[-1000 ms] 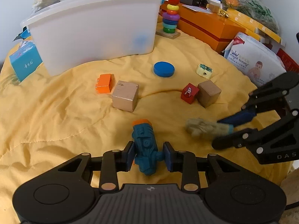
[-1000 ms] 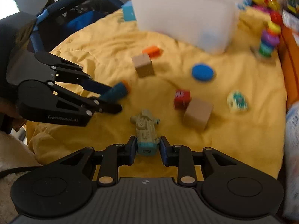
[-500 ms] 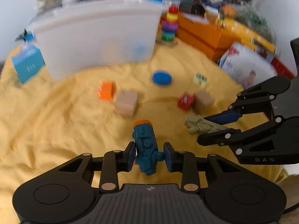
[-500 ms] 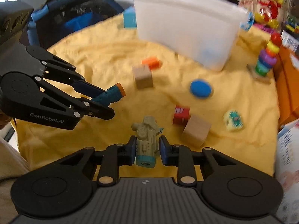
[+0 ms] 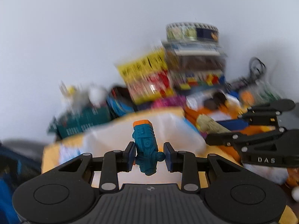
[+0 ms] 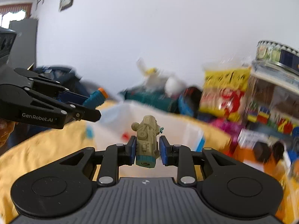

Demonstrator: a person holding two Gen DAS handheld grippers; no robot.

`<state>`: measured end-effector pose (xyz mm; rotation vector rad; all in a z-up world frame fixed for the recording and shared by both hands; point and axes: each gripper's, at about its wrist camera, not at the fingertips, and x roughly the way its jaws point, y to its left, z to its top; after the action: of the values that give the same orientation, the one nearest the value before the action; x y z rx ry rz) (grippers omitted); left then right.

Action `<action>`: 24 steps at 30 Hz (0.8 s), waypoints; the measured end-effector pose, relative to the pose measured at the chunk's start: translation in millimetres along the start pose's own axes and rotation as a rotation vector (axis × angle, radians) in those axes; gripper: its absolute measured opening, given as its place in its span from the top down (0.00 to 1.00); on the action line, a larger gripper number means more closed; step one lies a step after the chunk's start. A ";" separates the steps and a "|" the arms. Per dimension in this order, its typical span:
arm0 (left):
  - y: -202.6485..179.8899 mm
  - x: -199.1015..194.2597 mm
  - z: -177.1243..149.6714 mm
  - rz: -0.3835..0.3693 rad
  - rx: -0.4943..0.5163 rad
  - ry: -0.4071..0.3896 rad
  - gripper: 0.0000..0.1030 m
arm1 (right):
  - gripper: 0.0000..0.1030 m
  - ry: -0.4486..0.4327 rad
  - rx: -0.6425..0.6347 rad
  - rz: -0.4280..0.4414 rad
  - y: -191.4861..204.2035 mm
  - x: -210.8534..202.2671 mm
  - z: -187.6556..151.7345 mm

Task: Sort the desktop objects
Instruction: 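Carry both figures over the white bin and open both tools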

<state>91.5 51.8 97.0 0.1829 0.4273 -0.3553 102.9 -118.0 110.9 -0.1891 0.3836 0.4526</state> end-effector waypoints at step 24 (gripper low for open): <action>7.6 35.7 -27.6 0.012 -0.093 0.068 0.39 | 0.64 0.079 0.106 -0.009 -17.4 35.6 -22.3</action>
<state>114.4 55.1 57.5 0.1073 0.5088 -0.3177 133.3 -125.4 77.9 -0.1063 0.4831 0.4160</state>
